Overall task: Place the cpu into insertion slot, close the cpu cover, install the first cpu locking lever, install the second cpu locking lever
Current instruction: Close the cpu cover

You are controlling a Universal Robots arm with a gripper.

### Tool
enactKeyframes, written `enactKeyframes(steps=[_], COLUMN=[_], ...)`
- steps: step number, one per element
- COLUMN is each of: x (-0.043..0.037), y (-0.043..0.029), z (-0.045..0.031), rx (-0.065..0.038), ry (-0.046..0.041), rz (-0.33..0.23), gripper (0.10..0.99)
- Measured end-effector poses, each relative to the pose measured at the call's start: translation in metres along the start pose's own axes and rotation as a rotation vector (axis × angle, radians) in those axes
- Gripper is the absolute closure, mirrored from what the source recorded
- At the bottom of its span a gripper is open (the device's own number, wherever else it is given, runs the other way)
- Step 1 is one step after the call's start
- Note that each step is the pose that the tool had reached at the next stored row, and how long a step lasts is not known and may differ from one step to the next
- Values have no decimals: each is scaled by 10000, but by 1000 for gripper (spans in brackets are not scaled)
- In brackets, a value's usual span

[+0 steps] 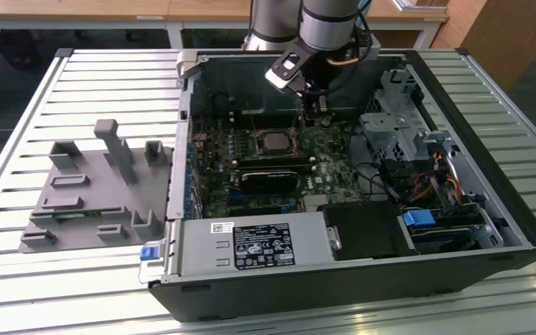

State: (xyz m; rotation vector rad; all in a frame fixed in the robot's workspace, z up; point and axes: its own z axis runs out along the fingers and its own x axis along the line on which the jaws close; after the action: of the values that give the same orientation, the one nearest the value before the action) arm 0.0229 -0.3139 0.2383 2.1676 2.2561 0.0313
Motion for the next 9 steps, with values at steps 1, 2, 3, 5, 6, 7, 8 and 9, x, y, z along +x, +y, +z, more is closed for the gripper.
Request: enactKeyframes(steps=[1,2,3,5,6,7,8,9], x=[0,0,0,1,1,1,1,1], y=[-3,-6,-10,-18,-23,-27,-27,-29], z=[0,0,0,0,-1,-1,-1,-1], rx=[0,0,0,0,0,0,0,0], ry=[0,0,0,0,0,0,0,0], rz=[0,0,0,0,0,0,-1,-1], gripper=[980,980,980,980,980,980,980,980])
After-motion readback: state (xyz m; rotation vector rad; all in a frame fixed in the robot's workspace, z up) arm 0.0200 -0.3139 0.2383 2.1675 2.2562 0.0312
